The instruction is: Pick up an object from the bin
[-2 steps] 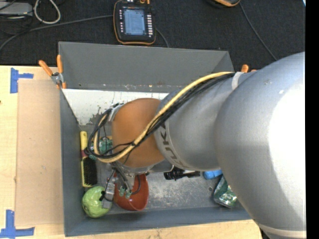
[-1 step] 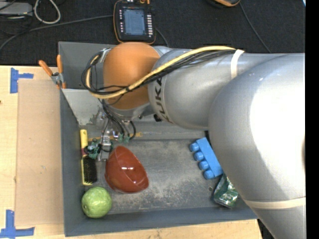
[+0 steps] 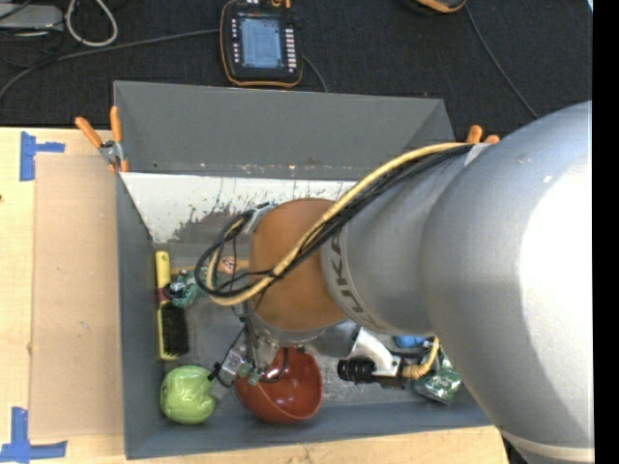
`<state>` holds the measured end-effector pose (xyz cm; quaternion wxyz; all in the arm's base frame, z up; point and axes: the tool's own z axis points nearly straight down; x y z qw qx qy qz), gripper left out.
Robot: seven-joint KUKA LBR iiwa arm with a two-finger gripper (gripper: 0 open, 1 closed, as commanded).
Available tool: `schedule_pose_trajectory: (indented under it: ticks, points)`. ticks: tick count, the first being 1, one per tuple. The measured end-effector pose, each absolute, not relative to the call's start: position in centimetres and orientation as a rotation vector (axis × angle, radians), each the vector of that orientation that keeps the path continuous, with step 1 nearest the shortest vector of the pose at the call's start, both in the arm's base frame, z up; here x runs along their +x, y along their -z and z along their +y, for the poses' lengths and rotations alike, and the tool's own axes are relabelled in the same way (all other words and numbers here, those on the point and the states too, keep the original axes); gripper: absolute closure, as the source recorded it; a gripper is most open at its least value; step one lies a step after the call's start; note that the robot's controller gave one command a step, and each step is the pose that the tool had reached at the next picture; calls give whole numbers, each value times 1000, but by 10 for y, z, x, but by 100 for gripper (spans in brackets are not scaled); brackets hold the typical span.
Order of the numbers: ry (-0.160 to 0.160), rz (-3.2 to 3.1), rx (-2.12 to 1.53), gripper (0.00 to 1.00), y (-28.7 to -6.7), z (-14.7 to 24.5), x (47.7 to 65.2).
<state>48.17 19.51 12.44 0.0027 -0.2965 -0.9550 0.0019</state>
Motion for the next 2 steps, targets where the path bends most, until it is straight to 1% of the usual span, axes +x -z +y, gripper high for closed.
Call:
schedule_pose_trajectory:
  ticks: [1, 2]
  points:
    - [-3, -3096, -578, 0, -80, 231, 605]
    - [-27, -2905, -1142, 100, -68, 139, 489]
